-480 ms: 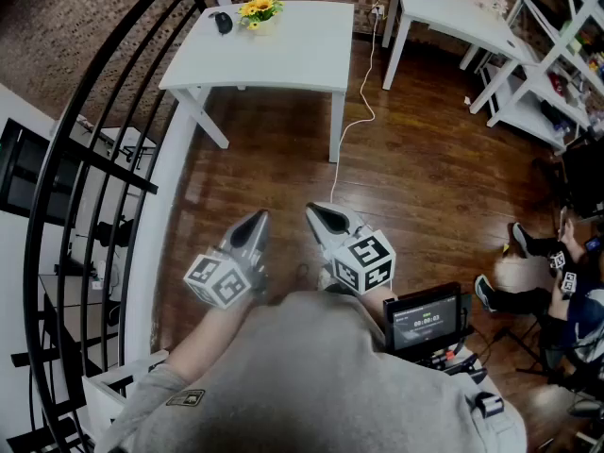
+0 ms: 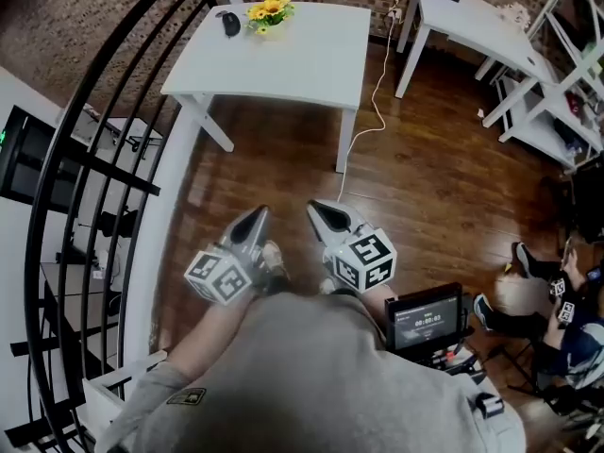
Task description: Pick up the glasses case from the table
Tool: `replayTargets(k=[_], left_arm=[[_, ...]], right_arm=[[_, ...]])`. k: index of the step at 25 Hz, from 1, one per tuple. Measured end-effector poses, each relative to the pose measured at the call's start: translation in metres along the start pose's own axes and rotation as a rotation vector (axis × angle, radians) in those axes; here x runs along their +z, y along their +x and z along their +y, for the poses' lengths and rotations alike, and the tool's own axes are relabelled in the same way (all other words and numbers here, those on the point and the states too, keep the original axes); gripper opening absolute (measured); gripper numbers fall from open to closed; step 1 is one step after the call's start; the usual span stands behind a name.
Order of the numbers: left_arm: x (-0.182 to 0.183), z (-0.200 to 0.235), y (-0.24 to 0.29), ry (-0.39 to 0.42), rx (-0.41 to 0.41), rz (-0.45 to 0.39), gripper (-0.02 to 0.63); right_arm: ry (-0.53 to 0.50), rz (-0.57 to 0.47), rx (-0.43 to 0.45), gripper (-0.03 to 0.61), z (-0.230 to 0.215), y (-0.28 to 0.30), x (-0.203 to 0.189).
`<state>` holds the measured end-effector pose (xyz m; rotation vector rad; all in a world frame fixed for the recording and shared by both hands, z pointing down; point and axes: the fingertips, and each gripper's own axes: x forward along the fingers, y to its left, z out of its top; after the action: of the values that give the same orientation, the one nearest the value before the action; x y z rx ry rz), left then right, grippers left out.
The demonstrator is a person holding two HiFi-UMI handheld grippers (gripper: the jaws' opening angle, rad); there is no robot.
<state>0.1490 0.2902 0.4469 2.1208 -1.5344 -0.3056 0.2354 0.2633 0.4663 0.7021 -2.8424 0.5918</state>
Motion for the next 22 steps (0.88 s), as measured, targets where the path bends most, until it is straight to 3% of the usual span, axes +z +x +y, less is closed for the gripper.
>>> replayTargets(k=[10, 16, 22], left_arm=[[0.047, 0.084, 0.055, -0.025, -0.018, -0.023, 0.002], [0.115, 0.158, 0.058, -0.014, -0.065, 0.003, 0.002], [0.164, 0.229, 0.092, -0.025, -0.054, 0.005, 0.002]], right_arm=[[-0.019, 0.015, -0.019, 0.011, -0.036, 0.099, 0.025], [-0.022, -0.007, -0.066, 0.011, -0.012, 0.189, 0.069], [-0.037, 0.001, -0.068, 0.011, -0.026, 0.274, 0.104]])
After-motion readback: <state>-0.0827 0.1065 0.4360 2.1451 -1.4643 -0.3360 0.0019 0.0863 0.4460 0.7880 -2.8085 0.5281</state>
